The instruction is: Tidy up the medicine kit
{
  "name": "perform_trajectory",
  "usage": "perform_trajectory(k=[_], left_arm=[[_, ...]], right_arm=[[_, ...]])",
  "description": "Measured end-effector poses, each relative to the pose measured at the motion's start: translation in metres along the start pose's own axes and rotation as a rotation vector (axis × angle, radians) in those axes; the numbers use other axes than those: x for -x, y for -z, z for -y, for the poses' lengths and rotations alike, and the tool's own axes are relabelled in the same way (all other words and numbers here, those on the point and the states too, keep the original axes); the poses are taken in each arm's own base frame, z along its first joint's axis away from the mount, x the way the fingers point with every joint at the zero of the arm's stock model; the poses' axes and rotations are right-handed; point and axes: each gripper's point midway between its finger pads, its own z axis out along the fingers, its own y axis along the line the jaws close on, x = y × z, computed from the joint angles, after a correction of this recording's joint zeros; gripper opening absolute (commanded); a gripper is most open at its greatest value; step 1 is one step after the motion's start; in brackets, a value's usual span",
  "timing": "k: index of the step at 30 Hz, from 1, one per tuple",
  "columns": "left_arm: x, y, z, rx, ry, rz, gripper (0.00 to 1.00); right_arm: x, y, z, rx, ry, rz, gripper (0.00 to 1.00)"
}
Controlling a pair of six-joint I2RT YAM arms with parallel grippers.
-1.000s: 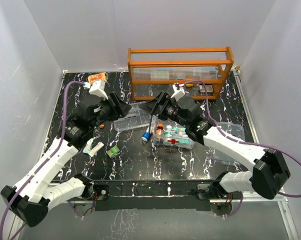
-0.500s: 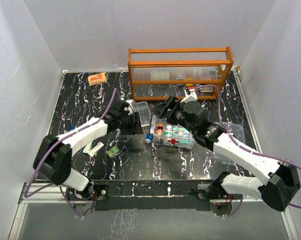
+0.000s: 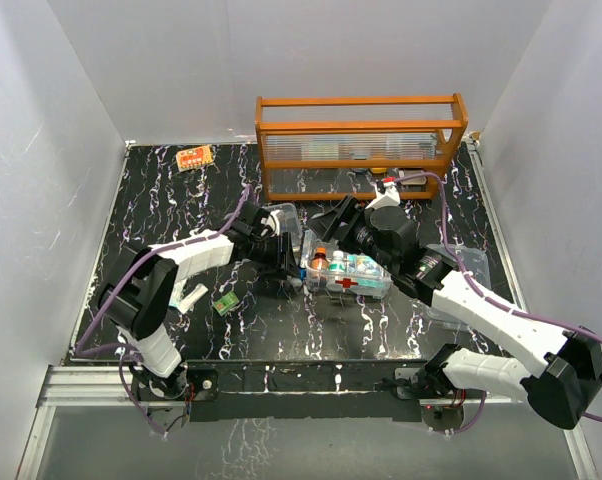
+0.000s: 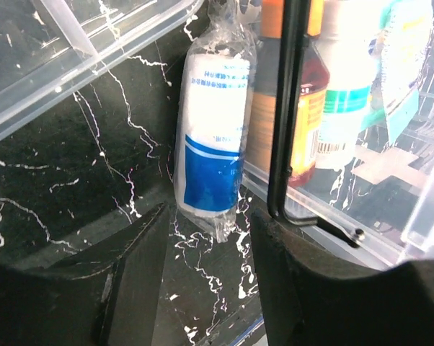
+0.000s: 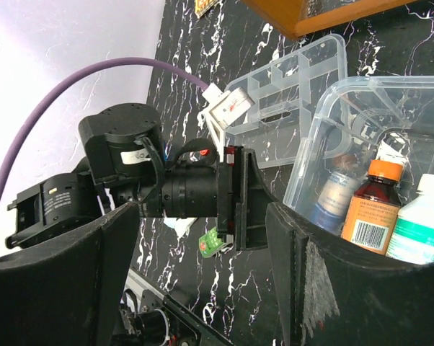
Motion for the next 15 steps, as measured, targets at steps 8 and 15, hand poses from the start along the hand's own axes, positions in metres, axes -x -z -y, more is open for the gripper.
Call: perform_trajectory(k=[8,15], left_arm=[[-0.007,-0.02,-0.01,0.004,0.044,-0.048,0.38],[-0.005,-0.023,-0.009,-0.001,0.052,-0.043,0.13]], right_arm=[[0.0,0.0,0.001,-0.005,0.0,0.0,0.68],[0.001,0.0,0.002,-0.01,0.0,0.006,0.68]])
